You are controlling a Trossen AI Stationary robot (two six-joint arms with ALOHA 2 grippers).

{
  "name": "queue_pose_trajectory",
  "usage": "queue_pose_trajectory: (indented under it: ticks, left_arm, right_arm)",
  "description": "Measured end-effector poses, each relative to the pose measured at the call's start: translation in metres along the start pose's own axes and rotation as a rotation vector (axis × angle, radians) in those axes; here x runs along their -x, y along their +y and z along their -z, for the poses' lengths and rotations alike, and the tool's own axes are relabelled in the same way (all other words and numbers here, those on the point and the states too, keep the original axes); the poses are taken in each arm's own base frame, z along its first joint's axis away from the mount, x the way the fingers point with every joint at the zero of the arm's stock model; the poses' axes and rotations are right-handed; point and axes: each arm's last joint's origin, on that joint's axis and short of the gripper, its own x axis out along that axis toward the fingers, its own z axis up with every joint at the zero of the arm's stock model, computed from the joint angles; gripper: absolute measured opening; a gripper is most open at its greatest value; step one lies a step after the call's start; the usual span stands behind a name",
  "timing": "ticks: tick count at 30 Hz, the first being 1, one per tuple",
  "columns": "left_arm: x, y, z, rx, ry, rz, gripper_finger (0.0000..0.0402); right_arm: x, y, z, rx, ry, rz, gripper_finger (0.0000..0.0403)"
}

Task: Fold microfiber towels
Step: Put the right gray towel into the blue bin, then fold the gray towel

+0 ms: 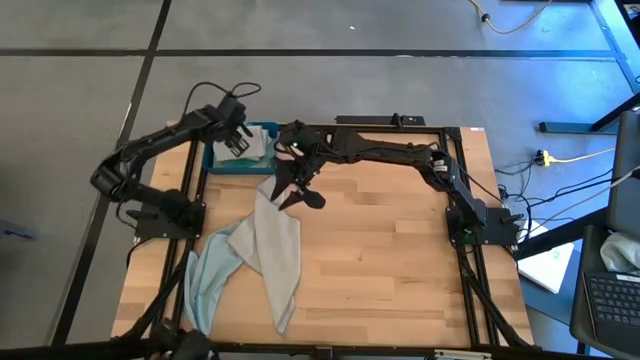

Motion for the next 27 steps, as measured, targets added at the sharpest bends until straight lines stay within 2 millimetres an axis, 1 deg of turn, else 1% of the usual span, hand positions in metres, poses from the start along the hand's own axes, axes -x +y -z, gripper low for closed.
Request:
queue_pose_trajectory:
  ticks: [2,5,8,10,12,13,15,18,20,22,24,25,27]
  left_arm:
    - [-0.014,-0.005,-0.001,-0.012,0.058,0.018,0.0179]
    - [-0.034,-0.011,-0.002,-0.041,0.133,-0.05,0.0179]
    - [-0.054,-0.017,-0.001,-0.07,0.199,-0.047,0.0179]
    - [-0.06,-0.019,-0.001,-0.099,0.22,-0.048,0.0179]
    - [-0.057,-0.02,-0.002,-0.106,0.211,-0.067,0.0179]
    - [-0.053,-0.02,-0.002,-0.108,0.198,-0.073,0.0179]
    - [-0.039,-0.016,-0.006,-0.104,0.149,-0.1,0.0179]
    - [-0.006,-0.007,-0.014,-0.083,0.022,-0.141,0.0179]
    - [0.02,0.0,-0.017,-0.048,-0.077,-0.154,0.0179]
    - [0.046,0.005,-0.014,-0.017,-0.173,-0.159,0.0179]
    - [0.068,0.007,-0.008,0.009,-0.259,-0.128,0.0179]
    - [0.079,0.008,-0.004,0.026,-0.309,-0.093,0.0179]
    - [0.099,0.008,0.005,0.047,-0.411,0.033,0.0179]
  right_arm:
    - [-0.004,0.004,0.001,-0.014,0.017,-0.016,0.017]
    - [-0.008,0.008,0.002,-0.027,0.032,-0.031,0.017]
    - [-0.011,0.012,0.003,-0.043,0.048,-0.044,0.017]
    - [-0.013,0.014,0.003,-0.051,0.058,-0.051,0.017]
    - [-0.016,0.018,0.003,-0.06,0.073,-0.058,0.017]
    - [-0.018,0.02,0.003,-0.062,0.078,-0.063,0.017]
    - [-0.021,0.023,0.001,-0.054,0.088,-0.045,0.017]
    - [-0.017,0.029,-0.009,-0.034,0.102,0.021,0.017]
    - [-0.011,0.032,-0.018,-0.036,0.107,0.073,0.017]
    - [-0.008,0.036,-0.026,-0.042,0.112,0.138,0.017]
    - [-0.005,0.041,-0.03,-0.057,0.16,0.235,0.017]
    - [-0.003,0.044,-0.031,-0.057,0.195,0.304,0.017]
    - [0.0,0.048,-0.032,-0.066,0.27,0.439,0.017]
